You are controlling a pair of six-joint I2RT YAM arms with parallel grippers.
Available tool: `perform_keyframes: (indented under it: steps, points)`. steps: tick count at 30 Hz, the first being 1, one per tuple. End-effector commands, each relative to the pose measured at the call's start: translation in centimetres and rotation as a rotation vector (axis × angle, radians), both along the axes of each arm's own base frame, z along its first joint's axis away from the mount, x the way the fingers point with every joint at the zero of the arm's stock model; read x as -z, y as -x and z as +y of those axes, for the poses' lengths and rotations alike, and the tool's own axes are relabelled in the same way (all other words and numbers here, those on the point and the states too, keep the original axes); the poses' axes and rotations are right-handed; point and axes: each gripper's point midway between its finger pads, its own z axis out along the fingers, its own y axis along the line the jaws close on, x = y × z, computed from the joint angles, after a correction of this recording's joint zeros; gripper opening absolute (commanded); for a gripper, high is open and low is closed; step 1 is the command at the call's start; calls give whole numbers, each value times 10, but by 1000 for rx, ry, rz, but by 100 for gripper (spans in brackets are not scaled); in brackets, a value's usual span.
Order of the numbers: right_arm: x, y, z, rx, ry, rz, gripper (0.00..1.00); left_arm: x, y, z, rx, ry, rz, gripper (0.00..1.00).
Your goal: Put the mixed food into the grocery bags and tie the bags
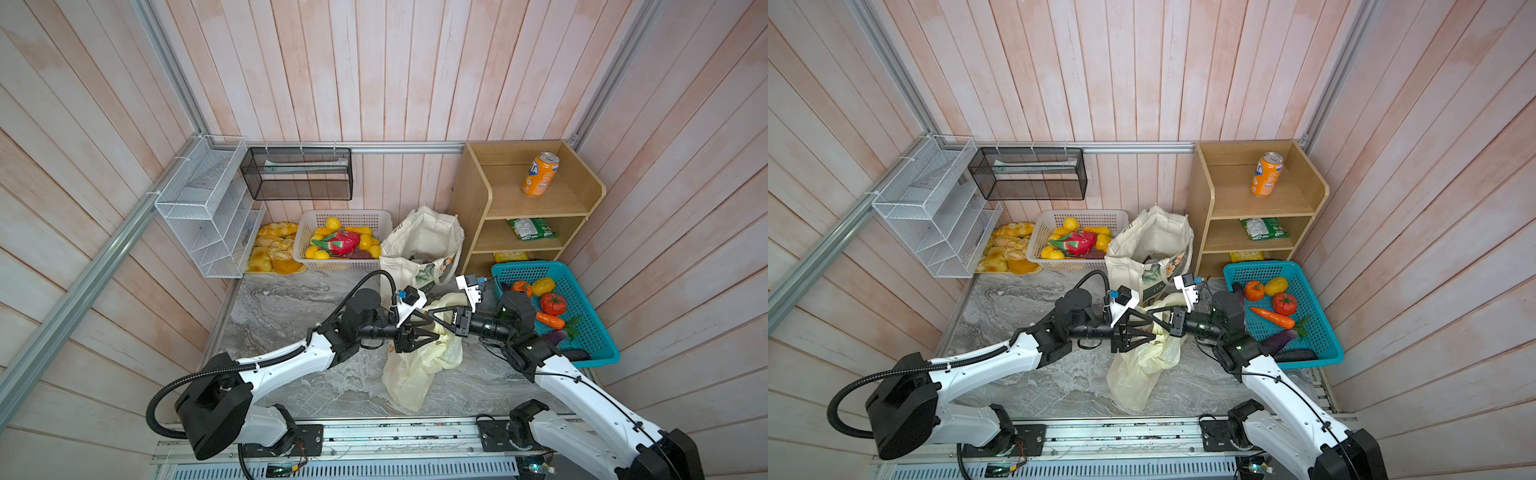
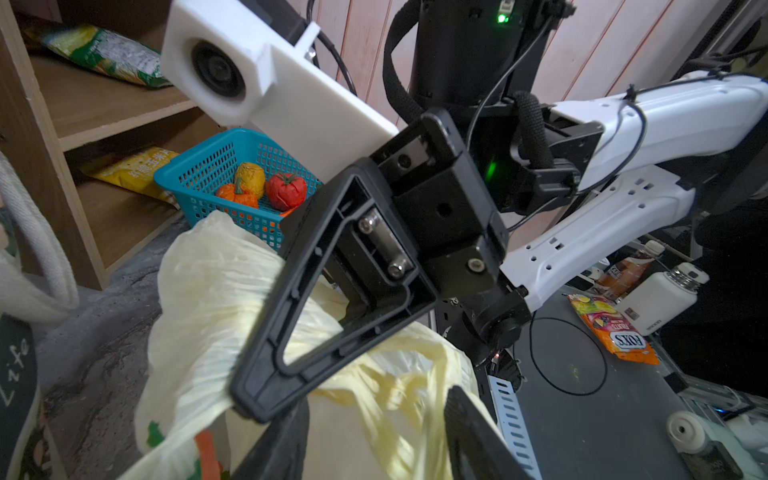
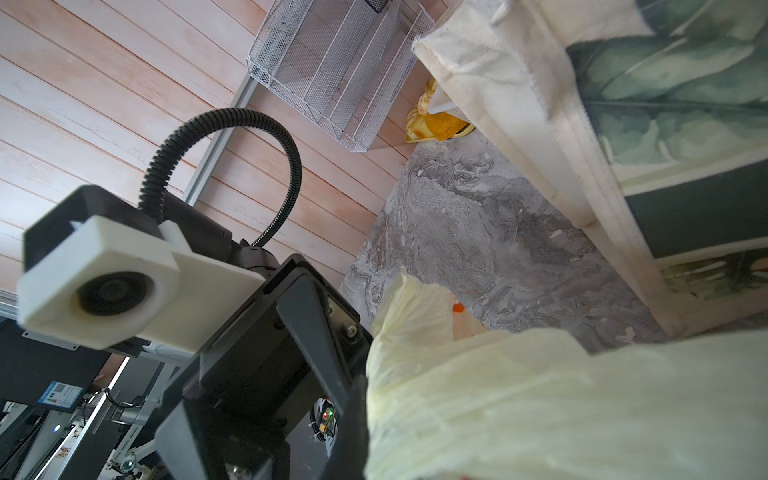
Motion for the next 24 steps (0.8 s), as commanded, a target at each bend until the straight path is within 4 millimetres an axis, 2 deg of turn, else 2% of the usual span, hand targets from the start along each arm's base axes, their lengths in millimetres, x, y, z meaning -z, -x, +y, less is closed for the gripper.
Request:
perform_keyframes:
  steps: [1, 8, 10, 12, 14, 15, 17, 18, 20, 22, 24]
  points:
    - [-1, 2, 0, -4, -13, -11, 0, -17, 5, -11, 53, 47, -16, 56]
    - [-3, 1, 0, -6, -16, -12, 0, -7, 7, -24, 91, 19, 14, 57]
    - [-4, 2, 1, -8, -20, -12, 0, -3, 6, -28, 91, 9, 21, 53]
    - [-7, 2, 1, -10, -22, -16, 0, 1, 3, -31, 84, 0, 28, 36]
    - [-10, 3, 1, -9, -21, -21, 0, 4, 1, -33, 78, -9, 37, 7]
    - [-11, 2, 0, -6, -19, -23, 0, 5, 0, -34, 75, -11, 37, 0]
    - [-14, 0, -1, 11, -1, -26, 0, 7, -2, -33, 61, -14, 38, 0]
    - [-15, -1, -3, 21, 13, -28, 3, 7, -2, -32, 52, -15, 36, 0]
    - [-18, -4, -7, 55, 53, -28, 23, 7, -5, -29, 27, -15, 25, 0]
    - [-21, -6, -14, 89, 91, -29, 38, 8, -8, -26, -7, -19, 15, 0]
    - [-26, -4, -21, 120, 119, -32, 46, 8, -11, -23, -35, -21, -3, 0]
